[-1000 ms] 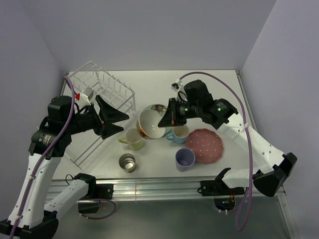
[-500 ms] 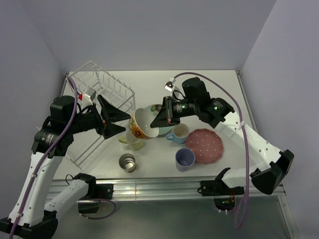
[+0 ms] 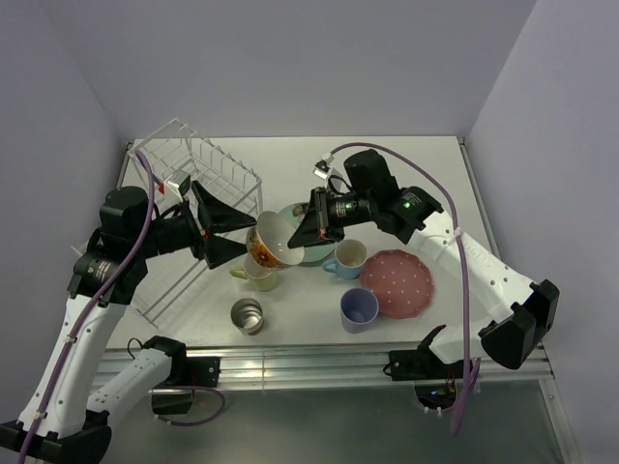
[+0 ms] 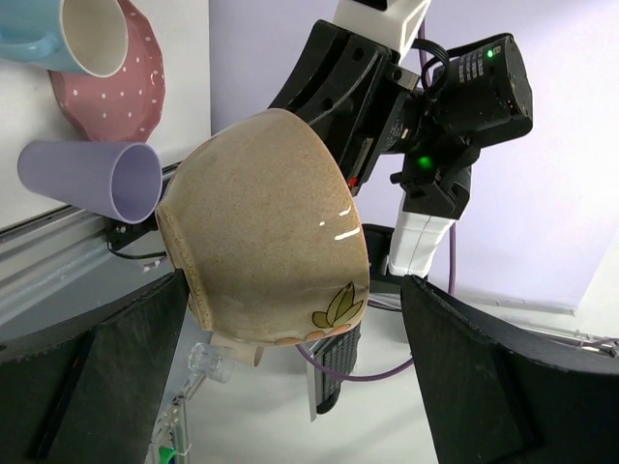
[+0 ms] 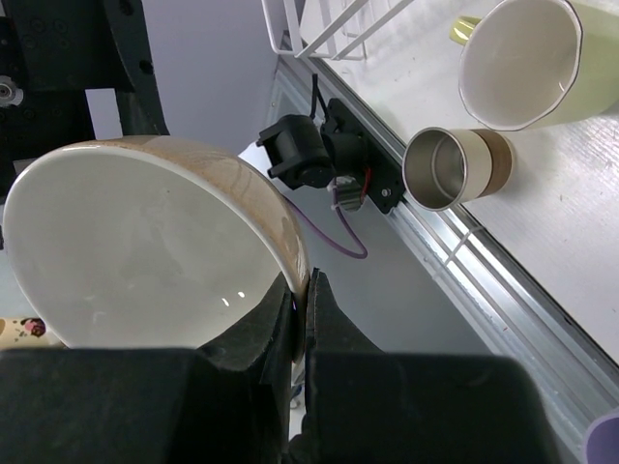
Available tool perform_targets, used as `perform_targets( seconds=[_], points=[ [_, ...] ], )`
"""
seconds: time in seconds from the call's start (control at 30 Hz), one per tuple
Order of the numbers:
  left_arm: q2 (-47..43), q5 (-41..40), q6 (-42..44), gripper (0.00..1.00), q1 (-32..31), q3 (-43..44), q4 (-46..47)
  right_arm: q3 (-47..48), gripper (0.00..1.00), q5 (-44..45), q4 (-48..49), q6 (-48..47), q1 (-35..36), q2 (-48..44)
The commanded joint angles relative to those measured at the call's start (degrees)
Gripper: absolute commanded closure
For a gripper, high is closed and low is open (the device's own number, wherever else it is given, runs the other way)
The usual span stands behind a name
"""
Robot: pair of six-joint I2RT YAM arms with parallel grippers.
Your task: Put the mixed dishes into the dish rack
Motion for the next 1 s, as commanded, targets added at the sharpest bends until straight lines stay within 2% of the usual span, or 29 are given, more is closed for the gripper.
perform_targets(
  seconds=[0.0, 0.53, 0.73, 0.97],
  points=[
    [-0.2, 2.2, -0.2, 0.02, -0.3, 0.0, 2.9, 3.8, 1.00, -3.7, 6.2, 0.7, 0.1, 0.2],
    [3.2, 1.4, 5.9, 0.04, -0.5, 4.4, -4.8, 11.2, 1.00, 1.4, -2.6, -4.6, 1.2, 3.9],
    [3.4, 0.5, 5.6, 0.09, -0.5, 4.8, -4.5, 12.2, 1.00, 4.3, -5.6, -6.4, 2.0, 4.6],
    [3.6, 0.0, 6.2, 0.10, -0.5, 5.2, -5.6, 15.7, 1.00, 7.7, -8.6, -8.3, 3.9, 6.7]
  ],
)
